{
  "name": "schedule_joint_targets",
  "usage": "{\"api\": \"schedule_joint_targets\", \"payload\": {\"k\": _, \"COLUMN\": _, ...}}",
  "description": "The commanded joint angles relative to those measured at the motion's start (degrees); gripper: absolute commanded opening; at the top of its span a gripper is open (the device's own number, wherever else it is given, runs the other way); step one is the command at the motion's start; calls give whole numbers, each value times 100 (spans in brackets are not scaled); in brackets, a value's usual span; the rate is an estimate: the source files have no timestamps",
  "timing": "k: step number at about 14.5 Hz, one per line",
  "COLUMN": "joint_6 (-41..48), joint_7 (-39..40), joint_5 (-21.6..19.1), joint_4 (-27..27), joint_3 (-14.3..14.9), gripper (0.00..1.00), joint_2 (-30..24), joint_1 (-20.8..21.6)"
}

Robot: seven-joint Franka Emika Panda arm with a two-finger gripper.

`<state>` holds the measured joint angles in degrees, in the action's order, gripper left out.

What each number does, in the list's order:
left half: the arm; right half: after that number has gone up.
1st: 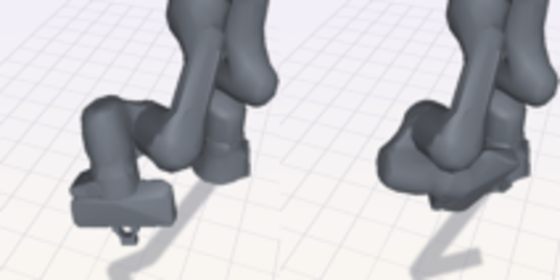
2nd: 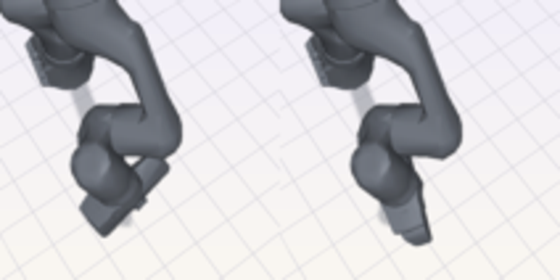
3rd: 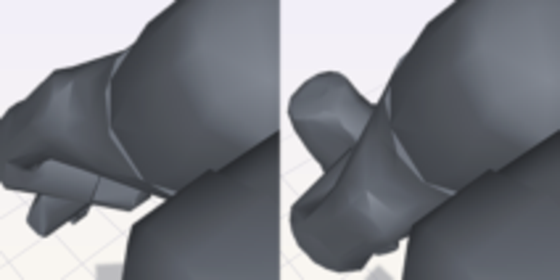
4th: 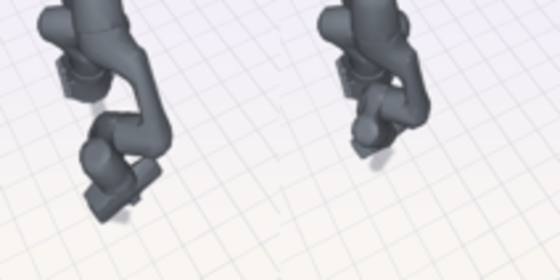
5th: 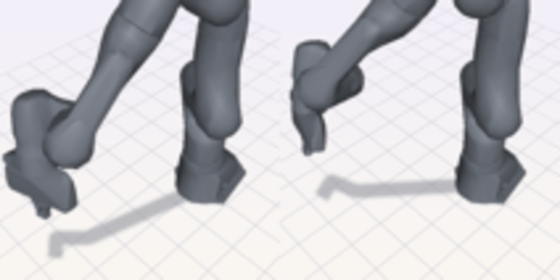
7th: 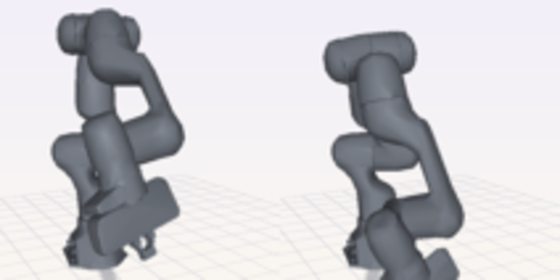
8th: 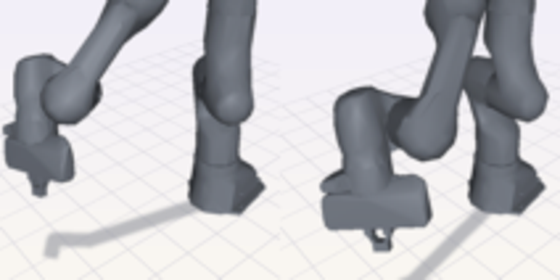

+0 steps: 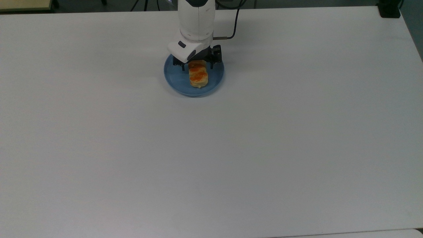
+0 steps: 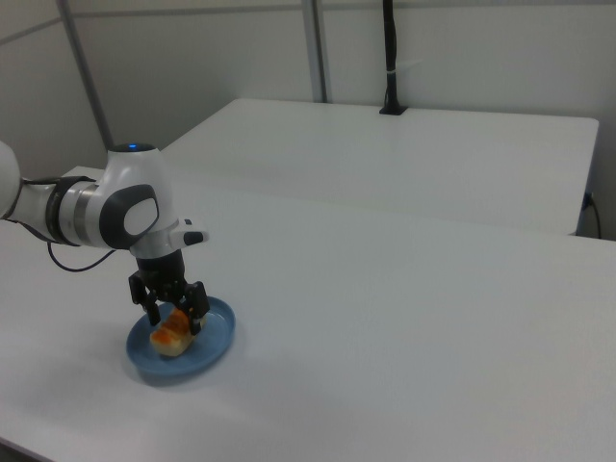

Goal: Put the bread on the table
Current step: 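Close the gripper on the bread roll, then lift the bread roll off the plate and carry it beside the plate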

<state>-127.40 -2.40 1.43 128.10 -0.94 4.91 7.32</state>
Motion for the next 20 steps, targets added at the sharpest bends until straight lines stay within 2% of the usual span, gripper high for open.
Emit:
{"api": "schedule_joint_targets", "payload": {"k": 1, "joint_6": -215, "joint_7": 73, "joint_5": 24, "joint_4": 75, "joint_3": 23, "gripper": 68, "joint_2": 27, "joint_1": 15}}
{"api": "schedule_joint_targets", "payload": {"k": 3, "joint_6": -250, "joint_7": 82, "joint_5": 24, "joint_4": 83, "joint_3": 23, "gripper": 49, "joint_2": 45, "joint_1": 23}}
{"api": "schedule_joint_targets", "payload": {"k": 4, "joint_6": -251, "joint_7": 82, "joint_5": 32, "joint_4": 83, "joint_3": 23, "gripper": 44, "joint_2": 45, "joint_1": 23}}
{"api": "schedule_joint_targets", "payload": {"k": 6, "joint_6": -172, "joint_7": 126, "joint_5": 32, "joint_4": 57, "joint_3": 23, "gripper": 40, "joint_2": 10, "joint_1": 6}}
{"api": "schedule_joint_targets", "payload": {"k": 10, "joint_6": 599, "joint_7": 135, "joint_5": 76, "joint_4": -249, "joint_3": 32, "gripper": 37, "joint_2": -183, "joint_1": -73}}
{"api": "schedule_joint_targets", "payload": {"k": 13, "joint_6": 1084, "joint_7": 126, "joint_5": 94, "joint_4": -706, "joint_3": 32, "gripper": 37, "joint_2": -201, "joint_1": -73}}
{"api": "schedule_joint_targets", "payload": {"k": 15, "joint_6": 1470, "joint_7": 126, "joint_5": 94, "joint_4": -1206, "joint_3": 32, "gripper": 37, "joint_2": -87, "joint_1": -108}}
{"api": "schedule_joint_targets", "payload": {"k": 17, "joint_6": 1865, "joint_7": 327, "joint_5": 129, "joint_4": -1585, "joint_3": 32, "gripper": 37, "joint_2": 9, "joint_1": -353}}
{"api": "schedule_joint_targets", "payload": {"k": 20, "joint_6": 1885, "joint_7": 951, "joint_5": 321, "joint_4": -1552, "joint_3": 32, "gripper": 37, "joint_2": 18, "joint_1": -810}}
